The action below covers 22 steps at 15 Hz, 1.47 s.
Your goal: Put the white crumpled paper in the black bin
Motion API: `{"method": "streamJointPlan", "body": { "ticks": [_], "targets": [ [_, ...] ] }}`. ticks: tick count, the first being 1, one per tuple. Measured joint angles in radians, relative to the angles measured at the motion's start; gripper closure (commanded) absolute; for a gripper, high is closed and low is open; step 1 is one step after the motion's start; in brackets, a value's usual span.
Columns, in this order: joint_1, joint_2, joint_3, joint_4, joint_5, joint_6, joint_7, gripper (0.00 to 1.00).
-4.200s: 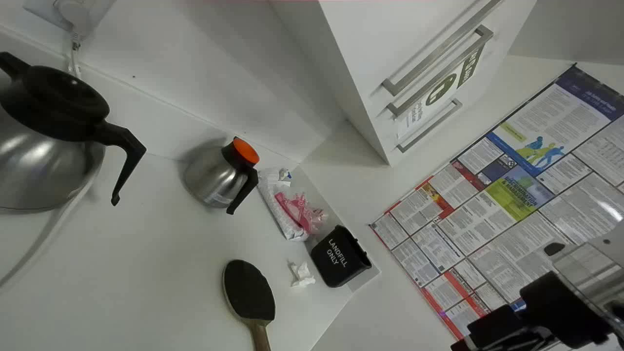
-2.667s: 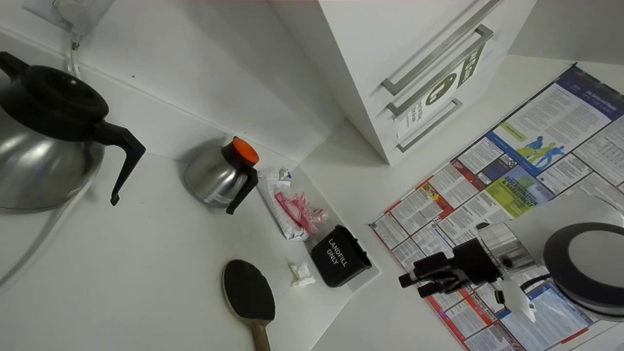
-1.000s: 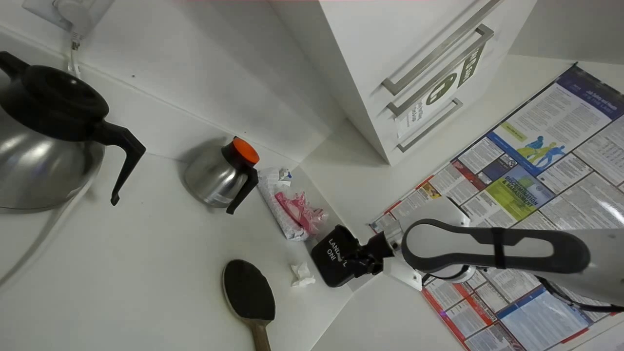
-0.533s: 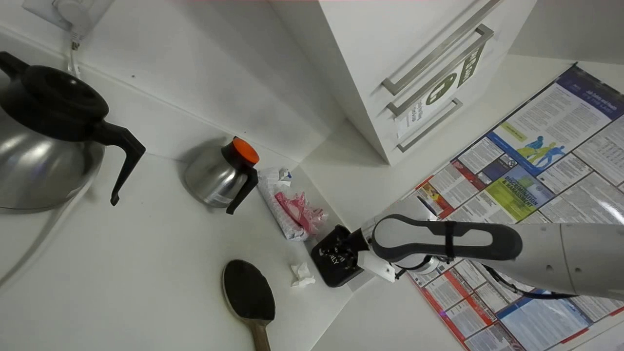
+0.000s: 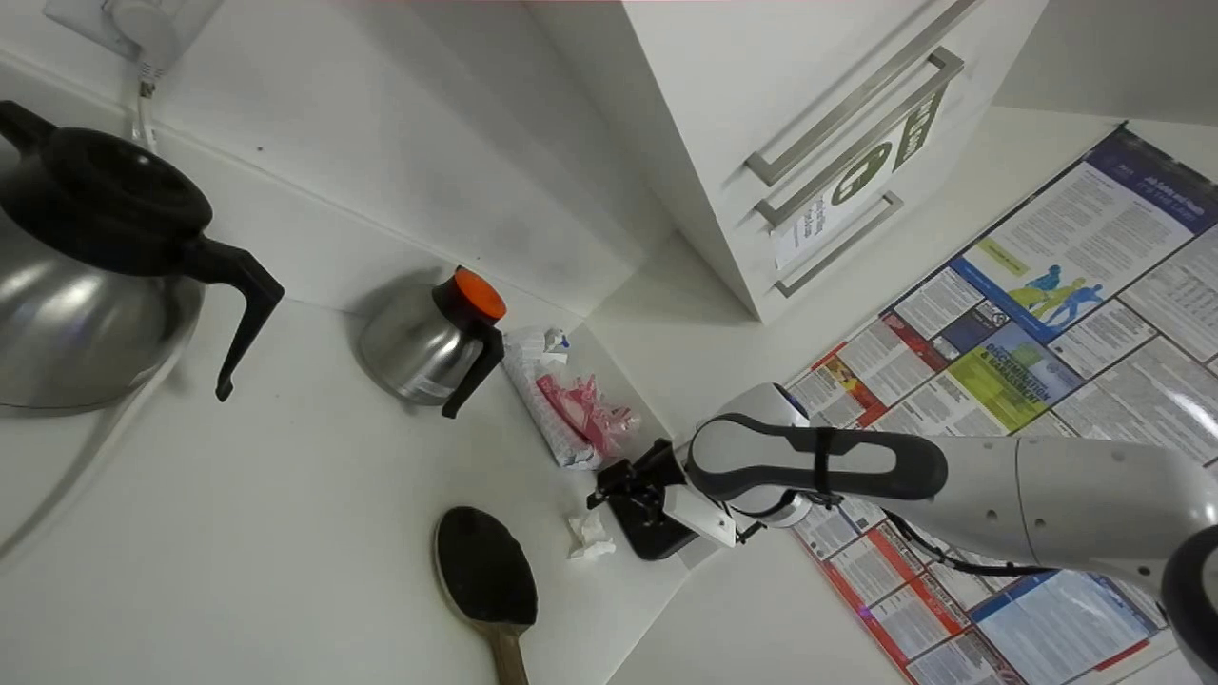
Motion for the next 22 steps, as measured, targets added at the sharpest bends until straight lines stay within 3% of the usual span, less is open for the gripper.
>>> {"method": "streamJointPlan", "body": {
  "ticks": [22],
  "targets": [
    [-0.002, 0.069, -0.009, 0.161, 0.001, -0.236, 0.000, 0.00]
  ]
}}
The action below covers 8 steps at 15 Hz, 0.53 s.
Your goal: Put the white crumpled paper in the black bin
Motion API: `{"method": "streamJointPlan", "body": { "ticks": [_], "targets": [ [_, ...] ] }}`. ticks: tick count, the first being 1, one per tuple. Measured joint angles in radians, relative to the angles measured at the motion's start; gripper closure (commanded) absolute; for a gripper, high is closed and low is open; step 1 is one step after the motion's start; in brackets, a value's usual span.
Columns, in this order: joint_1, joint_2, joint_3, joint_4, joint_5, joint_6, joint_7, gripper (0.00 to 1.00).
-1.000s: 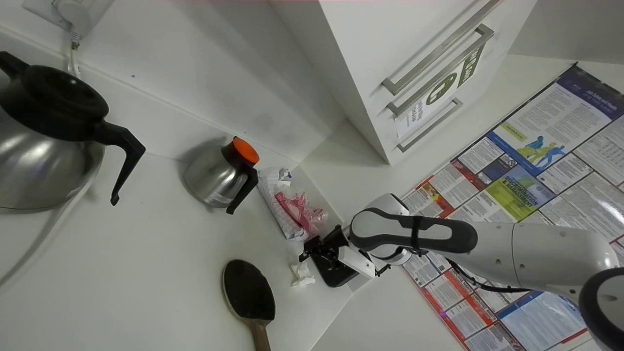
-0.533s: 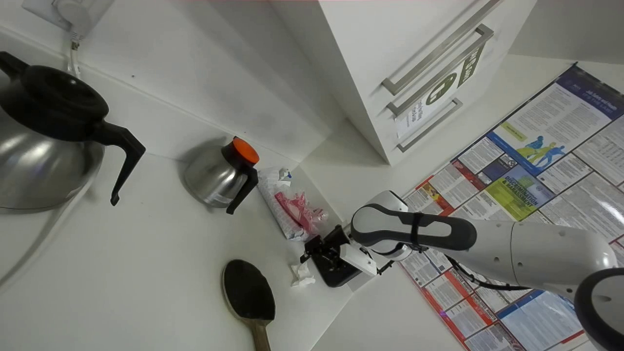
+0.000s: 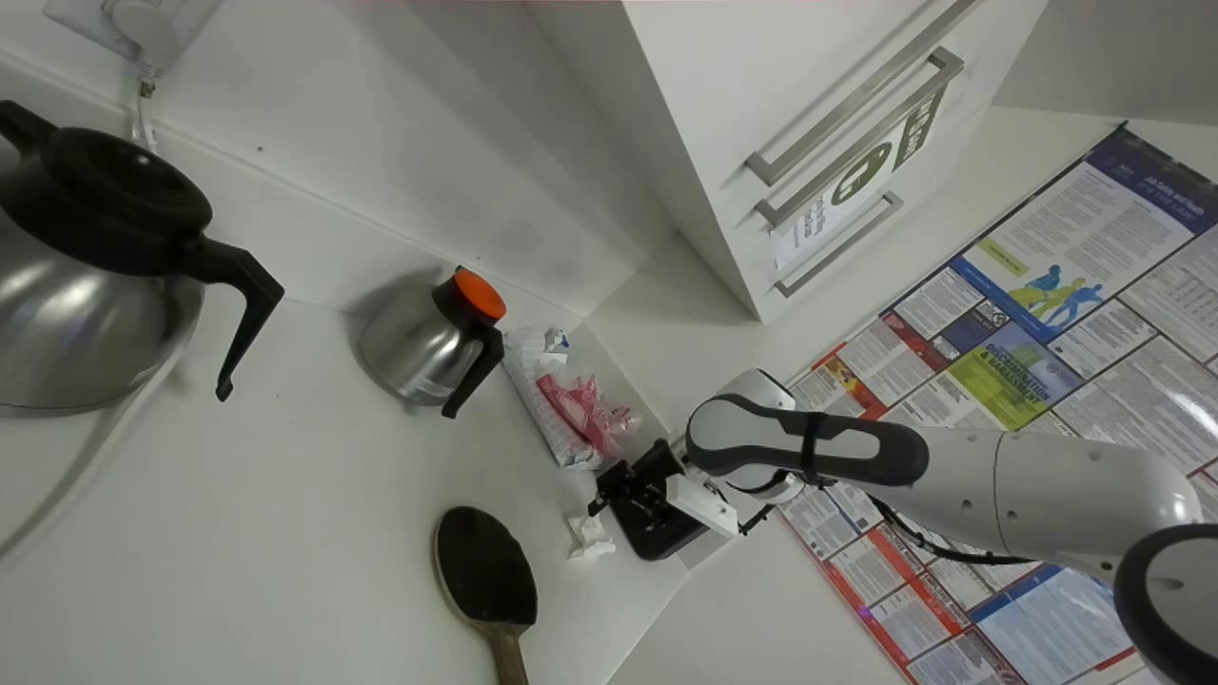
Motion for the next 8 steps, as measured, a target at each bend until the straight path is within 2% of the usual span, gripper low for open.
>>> {"method": "streamJointPlan", "body": {
  "ticks": [5, 8],
  "targets": [
    [0.001, 0.005, -0.004, 0.008, 0.000, -0.003, 0.001, 0.00],
    [0.003, 0.007, -0.008, 0.000, -0.013, 0.066, 0.003, 0.00]
  ]
}}
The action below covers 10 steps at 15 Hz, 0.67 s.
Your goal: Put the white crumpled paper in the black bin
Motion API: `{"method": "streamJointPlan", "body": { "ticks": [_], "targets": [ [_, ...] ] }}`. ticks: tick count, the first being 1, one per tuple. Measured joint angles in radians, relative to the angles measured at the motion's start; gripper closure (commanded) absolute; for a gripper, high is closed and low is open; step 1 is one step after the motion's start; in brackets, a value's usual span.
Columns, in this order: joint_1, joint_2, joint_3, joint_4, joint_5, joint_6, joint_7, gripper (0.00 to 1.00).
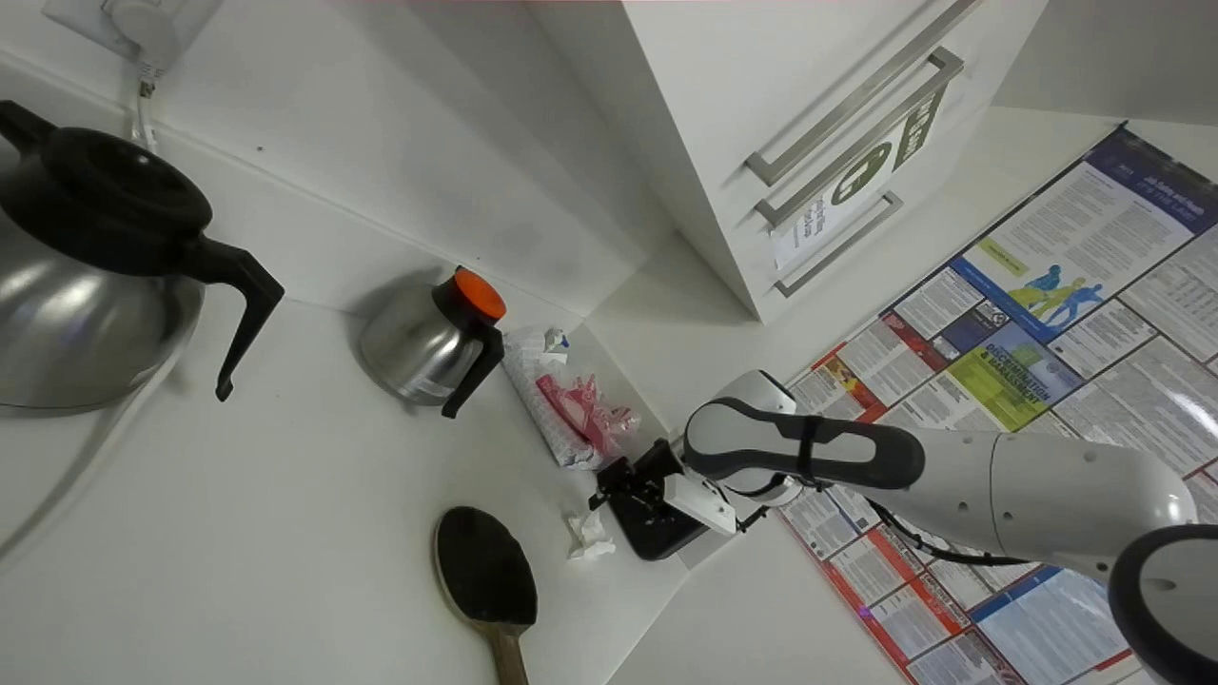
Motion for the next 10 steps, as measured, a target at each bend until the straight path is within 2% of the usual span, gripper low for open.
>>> {"method": "streamJointPlan", "body": {
  "ticks": [5, 6, 7, 10],
  "targets": [
    [0.015, 0.049, -0.012, -0.001, -0.019, 0.121, -0.002, 0.00],
    [0.018, 0.062, -0.012, -0.001, -0.019, 0.122, -0.003, 0.25],
    [0.022, 0.075, -0.012, 0.000, -0.019, 0.123, -0.004, 0.28],
    [0.034, 0.101, -0.013, 0.001, -0.021, 0.133, -0.004, 0.51]
  ]
}}
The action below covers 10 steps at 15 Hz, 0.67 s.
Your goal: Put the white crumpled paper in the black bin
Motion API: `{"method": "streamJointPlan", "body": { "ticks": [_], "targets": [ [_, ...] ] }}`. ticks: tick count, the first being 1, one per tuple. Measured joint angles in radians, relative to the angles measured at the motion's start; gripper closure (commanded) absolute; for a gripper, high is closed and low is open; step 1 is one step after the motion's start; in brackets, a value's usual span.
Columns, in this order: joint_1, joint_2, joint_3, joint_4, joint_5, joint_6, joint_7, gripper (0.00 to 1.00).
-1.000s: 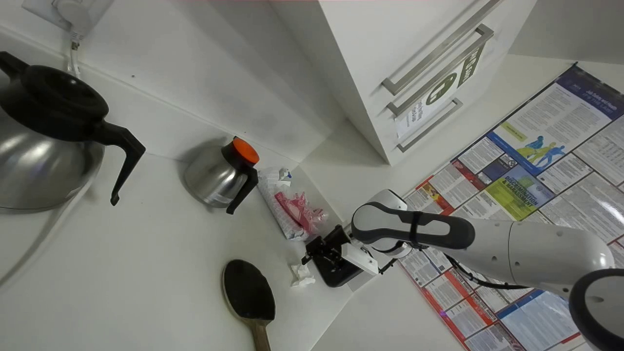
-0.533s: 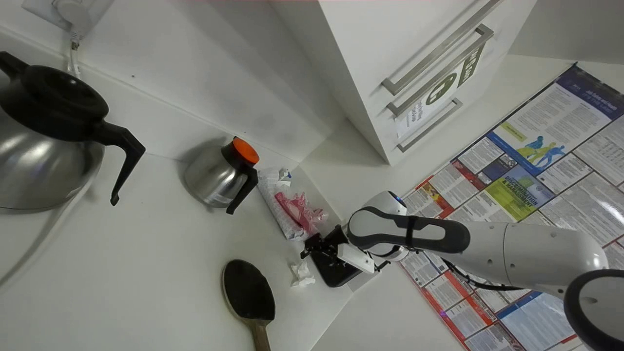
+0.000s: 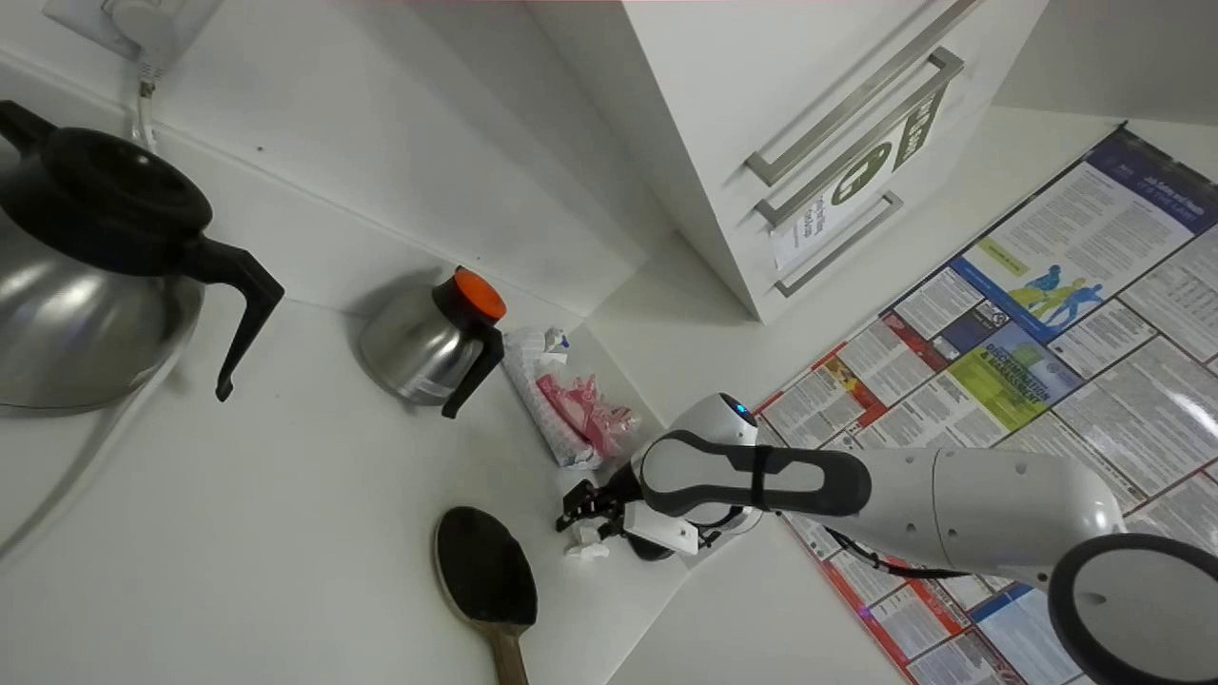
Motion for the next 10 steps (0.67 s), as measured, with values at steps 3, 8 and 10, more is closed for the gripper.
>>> {"method": "streamJointPlan", "body": {
  "ticks": [3, 8, 10],
  "targets": [
    [0.012, 0.004, -0.001, 0.003, 0.000, 0.007, 0.000, 0.75],
    [0.026, 0.004, -0.007, 0.009, -0.001, 0.008, 0.000, 1.00],
    [0.028, 0.003, -0.016, 0.009, -0.001, 0.009, 0.002, 0.97]
  ]
}}
